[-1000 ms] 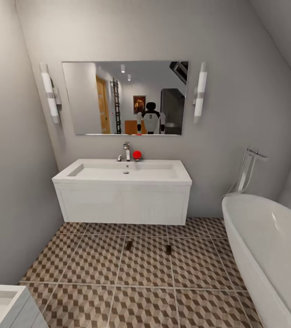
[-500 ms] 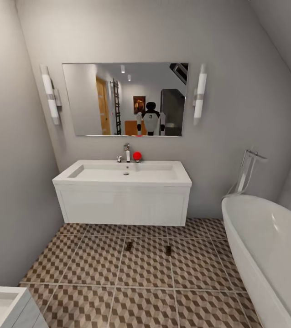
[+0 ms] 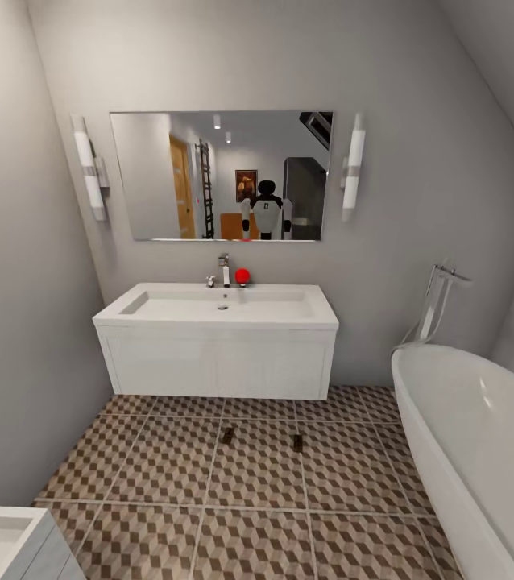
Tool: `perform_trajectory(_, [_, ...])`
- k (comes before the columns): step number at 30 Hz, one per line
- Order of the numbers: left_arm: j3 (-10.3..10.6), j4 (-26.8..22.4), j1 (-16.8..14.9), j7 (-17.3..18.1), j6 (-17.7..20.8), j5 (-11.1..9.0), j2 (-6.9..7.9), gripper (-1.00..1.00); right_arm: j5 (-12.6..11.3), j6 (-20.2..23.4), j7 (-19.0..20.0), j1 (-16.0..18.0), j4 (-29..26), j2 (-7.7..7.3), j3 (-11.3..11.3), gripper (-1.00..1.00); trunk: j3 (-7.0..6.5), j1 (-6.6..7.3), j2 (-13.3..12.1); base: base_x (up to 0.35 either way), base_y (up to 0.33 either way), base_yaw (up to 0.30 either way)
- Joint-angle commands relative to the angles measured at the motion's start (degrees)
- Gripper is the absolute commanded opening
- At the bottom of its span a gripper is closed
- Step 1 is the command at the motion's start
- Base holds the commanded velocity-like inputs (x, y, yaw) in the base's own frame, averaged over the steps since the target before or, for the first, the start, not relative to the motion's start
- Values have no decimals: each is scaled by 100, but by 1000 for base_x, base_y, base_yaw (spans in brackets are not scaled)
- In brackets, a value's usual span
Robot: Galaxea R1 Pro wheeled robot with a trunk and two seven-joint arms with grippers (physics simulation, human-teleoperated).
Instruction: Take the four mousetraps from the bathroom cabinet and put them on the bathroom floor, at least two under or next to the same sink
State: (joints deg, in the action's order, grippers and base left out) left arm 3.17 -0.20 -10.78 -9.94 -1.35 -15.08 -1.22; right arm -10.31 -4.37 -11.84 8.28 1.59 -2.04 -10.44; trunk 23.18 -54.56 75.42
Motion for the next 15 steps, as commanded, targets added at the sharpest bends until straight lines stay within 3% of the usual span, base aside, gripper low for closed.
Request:
perform_trajectory(1, [35,2,-3,-17,-14,-47,-2,100,-59,-36,-2,7,17,2,-48,100,6,0,4,0,0,15])
perform_trajectory(7, [35,2,-3,-15,-14,-47,-5,100,-59,-38,-2,7,17,2,-46,100,6,0,4,0,0,127])
perform_trajectory(15, [35,2,-3,-14,-14,-47,-9,100,-59,-37,-2,7,17,2,-46,100,6,0,4,0,0,231])
